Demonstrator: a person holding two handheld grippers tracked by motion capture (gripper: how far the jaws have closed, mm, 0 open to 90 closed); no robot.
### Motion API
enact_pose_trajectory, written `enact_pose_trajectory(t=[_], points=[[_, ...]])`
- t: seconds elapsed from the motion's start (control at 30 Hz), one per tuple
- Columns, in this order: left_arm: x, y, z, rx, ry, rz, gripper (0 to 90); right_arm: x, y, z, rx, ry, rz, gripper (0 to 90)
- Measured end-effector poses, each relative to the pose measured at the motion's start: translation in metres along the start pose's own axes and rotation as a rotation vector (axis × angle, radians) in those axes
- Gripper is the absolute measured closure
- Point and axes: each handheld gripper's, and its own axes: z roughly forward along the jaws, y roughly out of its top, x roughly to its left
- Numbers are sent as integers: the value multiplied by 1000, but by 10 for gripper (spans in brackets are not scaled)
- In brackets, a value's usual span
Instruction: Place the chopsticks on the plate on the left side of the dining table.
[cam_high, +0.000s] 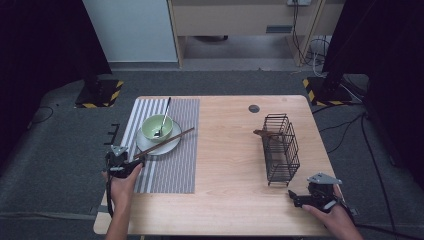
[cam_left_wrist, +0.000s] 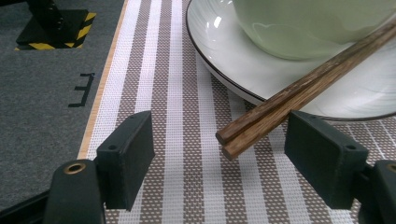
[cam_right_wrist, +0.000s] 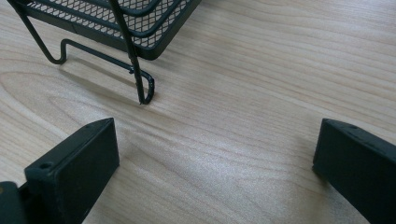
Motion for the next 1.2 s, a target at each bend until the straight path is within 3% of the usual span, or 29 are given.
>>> enact_pose_trajectory(t=[0.67,0.9,0.97,1.2], points=[[17,3,11,-39,53,-5,271,0,0,0,-1,-2,2,3],[16,4,5,-48,55,18,270,0,0,0,-2,-4,3,4],[17,5,4,-59,54,5,279,0,0,0,-2,-4,3,4],[20,8,12,-43,64,13,283,0,0,0,-2,-4,3,4]])
